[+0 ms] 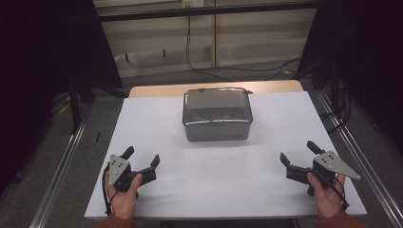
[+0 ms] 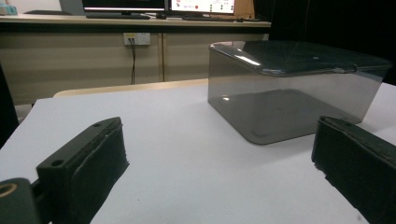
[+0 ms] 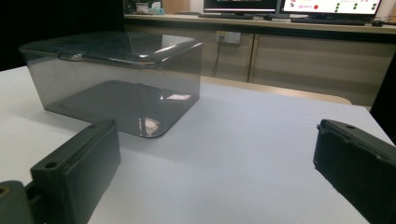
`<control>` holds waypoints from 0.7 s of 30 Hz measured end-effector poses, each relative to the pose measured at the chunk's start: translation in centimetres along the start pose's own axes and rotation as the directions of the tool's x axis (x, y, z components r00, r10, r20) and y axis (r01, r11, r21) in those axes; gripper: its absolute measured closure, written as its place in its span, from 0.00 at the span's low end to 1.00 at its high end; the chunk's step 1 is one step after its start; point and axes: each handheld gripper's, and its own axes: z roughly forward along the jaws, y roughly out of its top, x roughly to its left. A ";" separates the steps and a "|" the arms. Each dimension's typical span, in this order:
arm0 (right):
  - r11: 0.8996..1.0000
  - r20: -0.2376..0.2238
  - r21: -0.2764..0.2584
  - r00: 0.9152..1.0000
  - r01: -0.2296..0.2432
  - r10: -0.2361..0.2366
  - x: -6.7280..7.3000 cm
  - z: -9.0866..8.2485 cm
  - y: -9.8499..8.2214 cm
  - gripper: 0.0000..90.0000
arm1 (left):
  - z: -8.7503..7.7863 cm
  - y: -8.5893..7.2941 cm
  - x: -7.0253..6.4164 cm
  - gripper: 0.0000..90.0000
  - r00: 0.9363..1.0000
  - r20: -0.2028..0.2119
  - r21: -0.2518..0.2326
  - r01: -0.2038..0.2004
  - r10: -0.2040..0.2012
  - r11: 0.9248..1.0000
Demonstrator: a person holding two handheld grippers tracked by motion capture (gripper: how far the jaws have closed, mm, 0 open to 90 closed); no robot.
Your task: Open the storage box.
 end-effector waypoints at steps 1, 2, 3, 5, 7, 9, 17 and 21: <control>1.000 0.000 0.000 1.000 0.000 0.000 0.0 0.0 0.0 0.00 | 0.0 0.0 0.0 0.03 1.000 0.000 0.000 0.000 0.000 1.000; 1.000 -0.006 0.004 1.000 0.002 -0.002 0.1 0.1 0.0 0.00 | 0.0 0.0 0.0 0.03 1.000 -0.002 0.001 0.003 -0.003 1.000; 1.000 -0.006 0.004 1.000 0.002 -0.002 0.1 0.1 0.0 0.00 | 0.0 0.0 0.0 0.03 1.000 -0.002 0.001 0.003 -0.003 1.000; 1.000 -0.026 0.008 1.000 -0.002 0.002 0.1 0.2 0.0 0.00 | 0.1 -0.1 0.0 0.03 1.000 -0.007 0.009 0.003 -0.003 1.000; 1.000 -0.035 0.011 0.999 -0.007 0.008 0.1 0.3 0.0 0.00 | 0.2 -0.1 0.0 0.03 1.000 -0.009 0.012 0.000 0.000 1.000; 1.000 -0.040 0.015 0.999 -0.016 0.016 0.2 0.3 0.0 0.00 | 0.2 -0.1 0.0 0.03 1.000 -0.008 0.012 0.001 -0.001 1.000; 0.999 -0.068 0.035 0.997 -0.038 0.040 0.6 1.0 0.0 0.00 | 0.3 -0.3 0.0 0.03 1.000 -0.023 0.031 0.003 -0.002 1.000; 0.999 -0.084 0.030 0.996 -0.029 0.031 1.1 1.2 0.1 0.00 | 0.2 -0.3 -0.1 0.03 1.000 -0.016 0.031 -0.006 0.006 0.999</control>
